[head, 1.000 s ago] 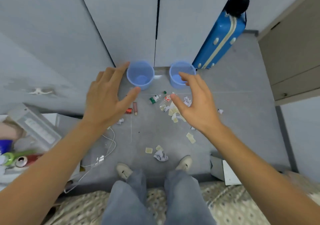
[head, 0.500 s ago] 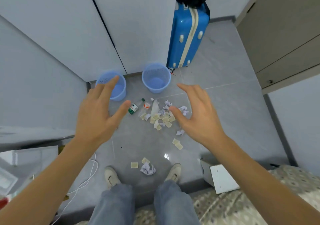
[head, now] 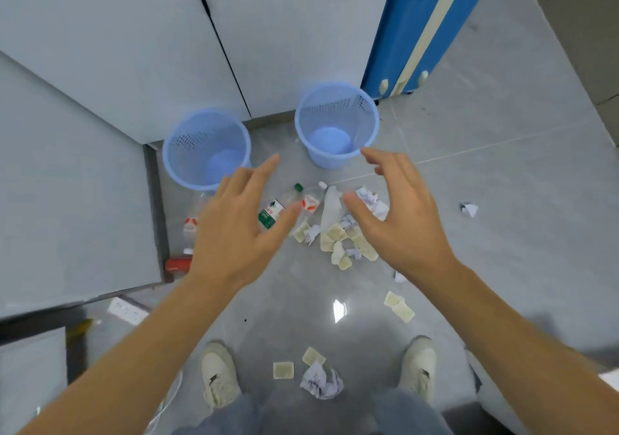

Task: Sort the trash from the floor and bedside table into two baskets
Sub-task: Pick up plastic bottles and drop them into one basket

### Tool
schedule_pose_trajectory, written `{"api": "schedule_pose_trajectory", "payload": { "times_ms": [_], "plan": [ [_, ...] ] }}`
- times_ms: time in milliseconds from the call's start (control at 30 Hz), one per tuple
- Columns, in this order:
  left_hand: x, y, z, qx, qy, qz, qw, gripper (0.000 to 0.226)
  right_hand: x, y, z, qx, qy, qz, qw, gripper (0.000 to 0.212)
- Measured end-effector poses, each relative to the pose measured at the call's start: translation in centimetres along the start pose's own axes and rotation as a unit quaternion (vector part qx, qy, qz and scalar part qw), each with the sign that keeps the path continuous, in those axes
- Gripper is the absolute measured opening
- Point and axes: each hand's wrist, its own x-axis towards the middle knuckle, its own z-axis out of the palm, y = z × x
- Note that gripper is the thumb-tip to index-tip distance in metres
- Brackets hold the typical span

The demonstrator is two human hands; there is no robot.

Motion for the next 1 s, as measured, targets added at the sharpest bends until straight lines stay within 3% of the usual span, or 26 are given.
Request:
{"api": "schedule_pose_trajectory", "payload": {
  "times_ms": [300, 633, 700, 800, 900, 1000],
  "plan": [
    [-0.4, -12.5, 21.4, -0.027, 0.000, -0.064, 0.998, 0.065, -1.1, 16.7, 18.8, -0.024, -0.081, 0.010, 0.996, 0.056],
    [5.1, -19.3, 35.8, -0.035, 0.026, -0.085, 0.995, 0.061, 5.5, 25.6, 29.5, -0.078, -0.080, -0.023, 0.993, 0.056],
    [7.0, -20.8, 36.8, -0.012, 0.044, -0.075, 0.996, 0.062, 7.2, 26.5, 31.4, -0.049, -0.076, 0.024, 0.996, 0.057],
    [9.6, -23.1, 37.6, 0.019, 0.047, -0.064, 0.997, 0.067, 9.7, 27.1, 34.5, 0.030, -0.087, 0.162, 0.982, 0.062],
    [11.1, -25.6, 38.5, 0.052, -0.003, -0.101, 0.993, 0.071, 10.7, 27.8, 37.7, 0.076, -0.099, 0.277, 0.953, 0.076],
    [11.3, -28.3, 39.1, 0.097, -0.048, -0.131, 0.985, 0.076, 11.1, 28.2, 40.5, 0.095, -0.078, 0.328, 0.937, 0.087]
  ]
}}
